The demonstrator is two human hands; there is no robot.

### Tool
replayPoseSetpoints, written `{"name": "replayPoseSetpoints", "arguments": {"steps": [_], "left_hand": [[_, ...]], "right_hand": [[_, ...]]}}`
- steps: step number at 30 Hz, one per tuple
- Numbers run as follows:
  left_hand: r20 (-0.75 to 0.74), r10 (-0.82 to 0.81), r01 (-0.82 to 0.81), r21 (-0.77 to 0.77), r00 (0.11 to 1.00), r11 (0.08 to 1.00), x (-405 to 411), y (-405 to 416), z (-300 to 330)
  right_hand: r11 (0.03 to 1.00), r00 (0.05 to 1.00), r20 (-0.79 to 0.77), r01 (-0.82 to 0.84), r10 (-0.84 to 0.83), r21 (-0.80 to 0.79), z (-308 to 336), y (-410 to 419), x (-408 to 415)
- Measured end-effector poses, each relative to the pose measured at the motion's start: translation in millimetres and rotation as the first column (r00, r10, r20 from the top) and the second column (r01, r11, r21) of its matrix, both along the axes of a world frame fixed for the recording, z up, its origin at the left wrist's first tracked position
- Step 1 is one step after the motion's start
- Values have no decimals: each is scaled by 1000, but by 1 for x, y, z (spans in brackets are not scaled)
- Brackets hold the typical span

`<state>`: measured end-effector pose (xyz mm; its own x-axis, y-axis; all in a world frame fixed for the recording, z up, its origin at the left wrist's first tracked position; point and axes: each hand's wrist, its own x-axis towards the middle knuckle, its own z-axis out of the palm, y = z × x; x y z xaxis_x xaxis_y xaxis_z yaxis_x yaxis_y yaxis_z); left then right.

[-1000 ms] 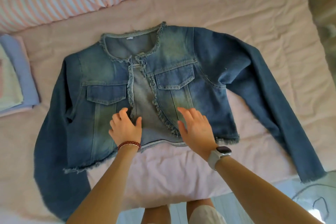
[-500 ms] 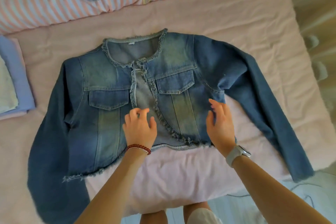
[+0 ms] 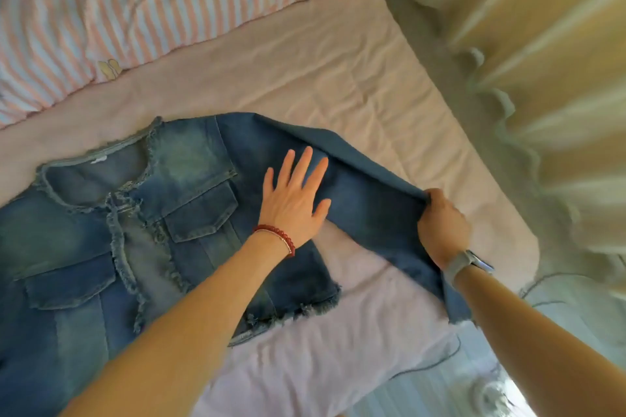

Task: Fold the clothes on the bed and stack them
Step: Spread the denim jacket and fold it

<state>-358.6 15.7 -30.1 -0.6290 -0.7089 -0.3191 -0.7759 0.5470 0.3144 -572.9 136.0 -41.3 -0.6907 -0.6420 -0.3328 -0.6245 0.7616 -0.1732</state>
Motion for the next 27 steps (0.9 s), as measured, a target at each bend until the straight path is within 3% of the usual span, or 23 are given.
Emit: {"name": "replayPoseSetpoints", "arguments": {"steps": [4,7,9,11,14,16,19,21,22,23,25,27], "left_hand": [[68,-105,103,21,992,994,-49,-35,-1],[156,-138,136,19,978,990,-80,-57,-5],[168,-104,104,10,980,995,-95,-69,-9],[157,-54,56,-13,986,998,-108,-80,-15],[156,4,0,-24,988,1000,-126,-93,-23],[133,4,2,-48,991,999,-139,-98,-28],[37,54,-51,-76,998,996,-153,-98,-30],[-18,98,-99,-42,995,994,-155,-94,-29],[-57,119,-120,-13,991,993,-154,-93,-27],[-115,152,-151,23,982,988,-152,-92,-23],[-275,274,-250,118,922,961,-141,-91,-10],[-403,415,-351,226,816,909,-119,-92,10]], "right_hand": [[985,976,-195,-118,92,-128,25,-51,-71],[984,967,-254,-79,35,-162,34,-79,-93],[960,993,-107,21,-53,-280,28,-72,-79],[879,962,169,266,-215,-395,13,-46,-53],[676,691,524,688,-499,-264,-12,-9,-31],[450,437,651,879,-620,-161,-22,-7,-40],[84,62,838,996,-541,-19,-18,-23,-63],[-58,-67,900,997,-431,47,-9,-32,-74],[-59,-44,897,998,-440,20,-3,-36,-78],[-5,49,861,998,-506,-60,5,-42,-79],[179,313,723,949,-616,-259,20,-54,-74],[371,566,611,824,-553,-428,35,-67,-59]]}}
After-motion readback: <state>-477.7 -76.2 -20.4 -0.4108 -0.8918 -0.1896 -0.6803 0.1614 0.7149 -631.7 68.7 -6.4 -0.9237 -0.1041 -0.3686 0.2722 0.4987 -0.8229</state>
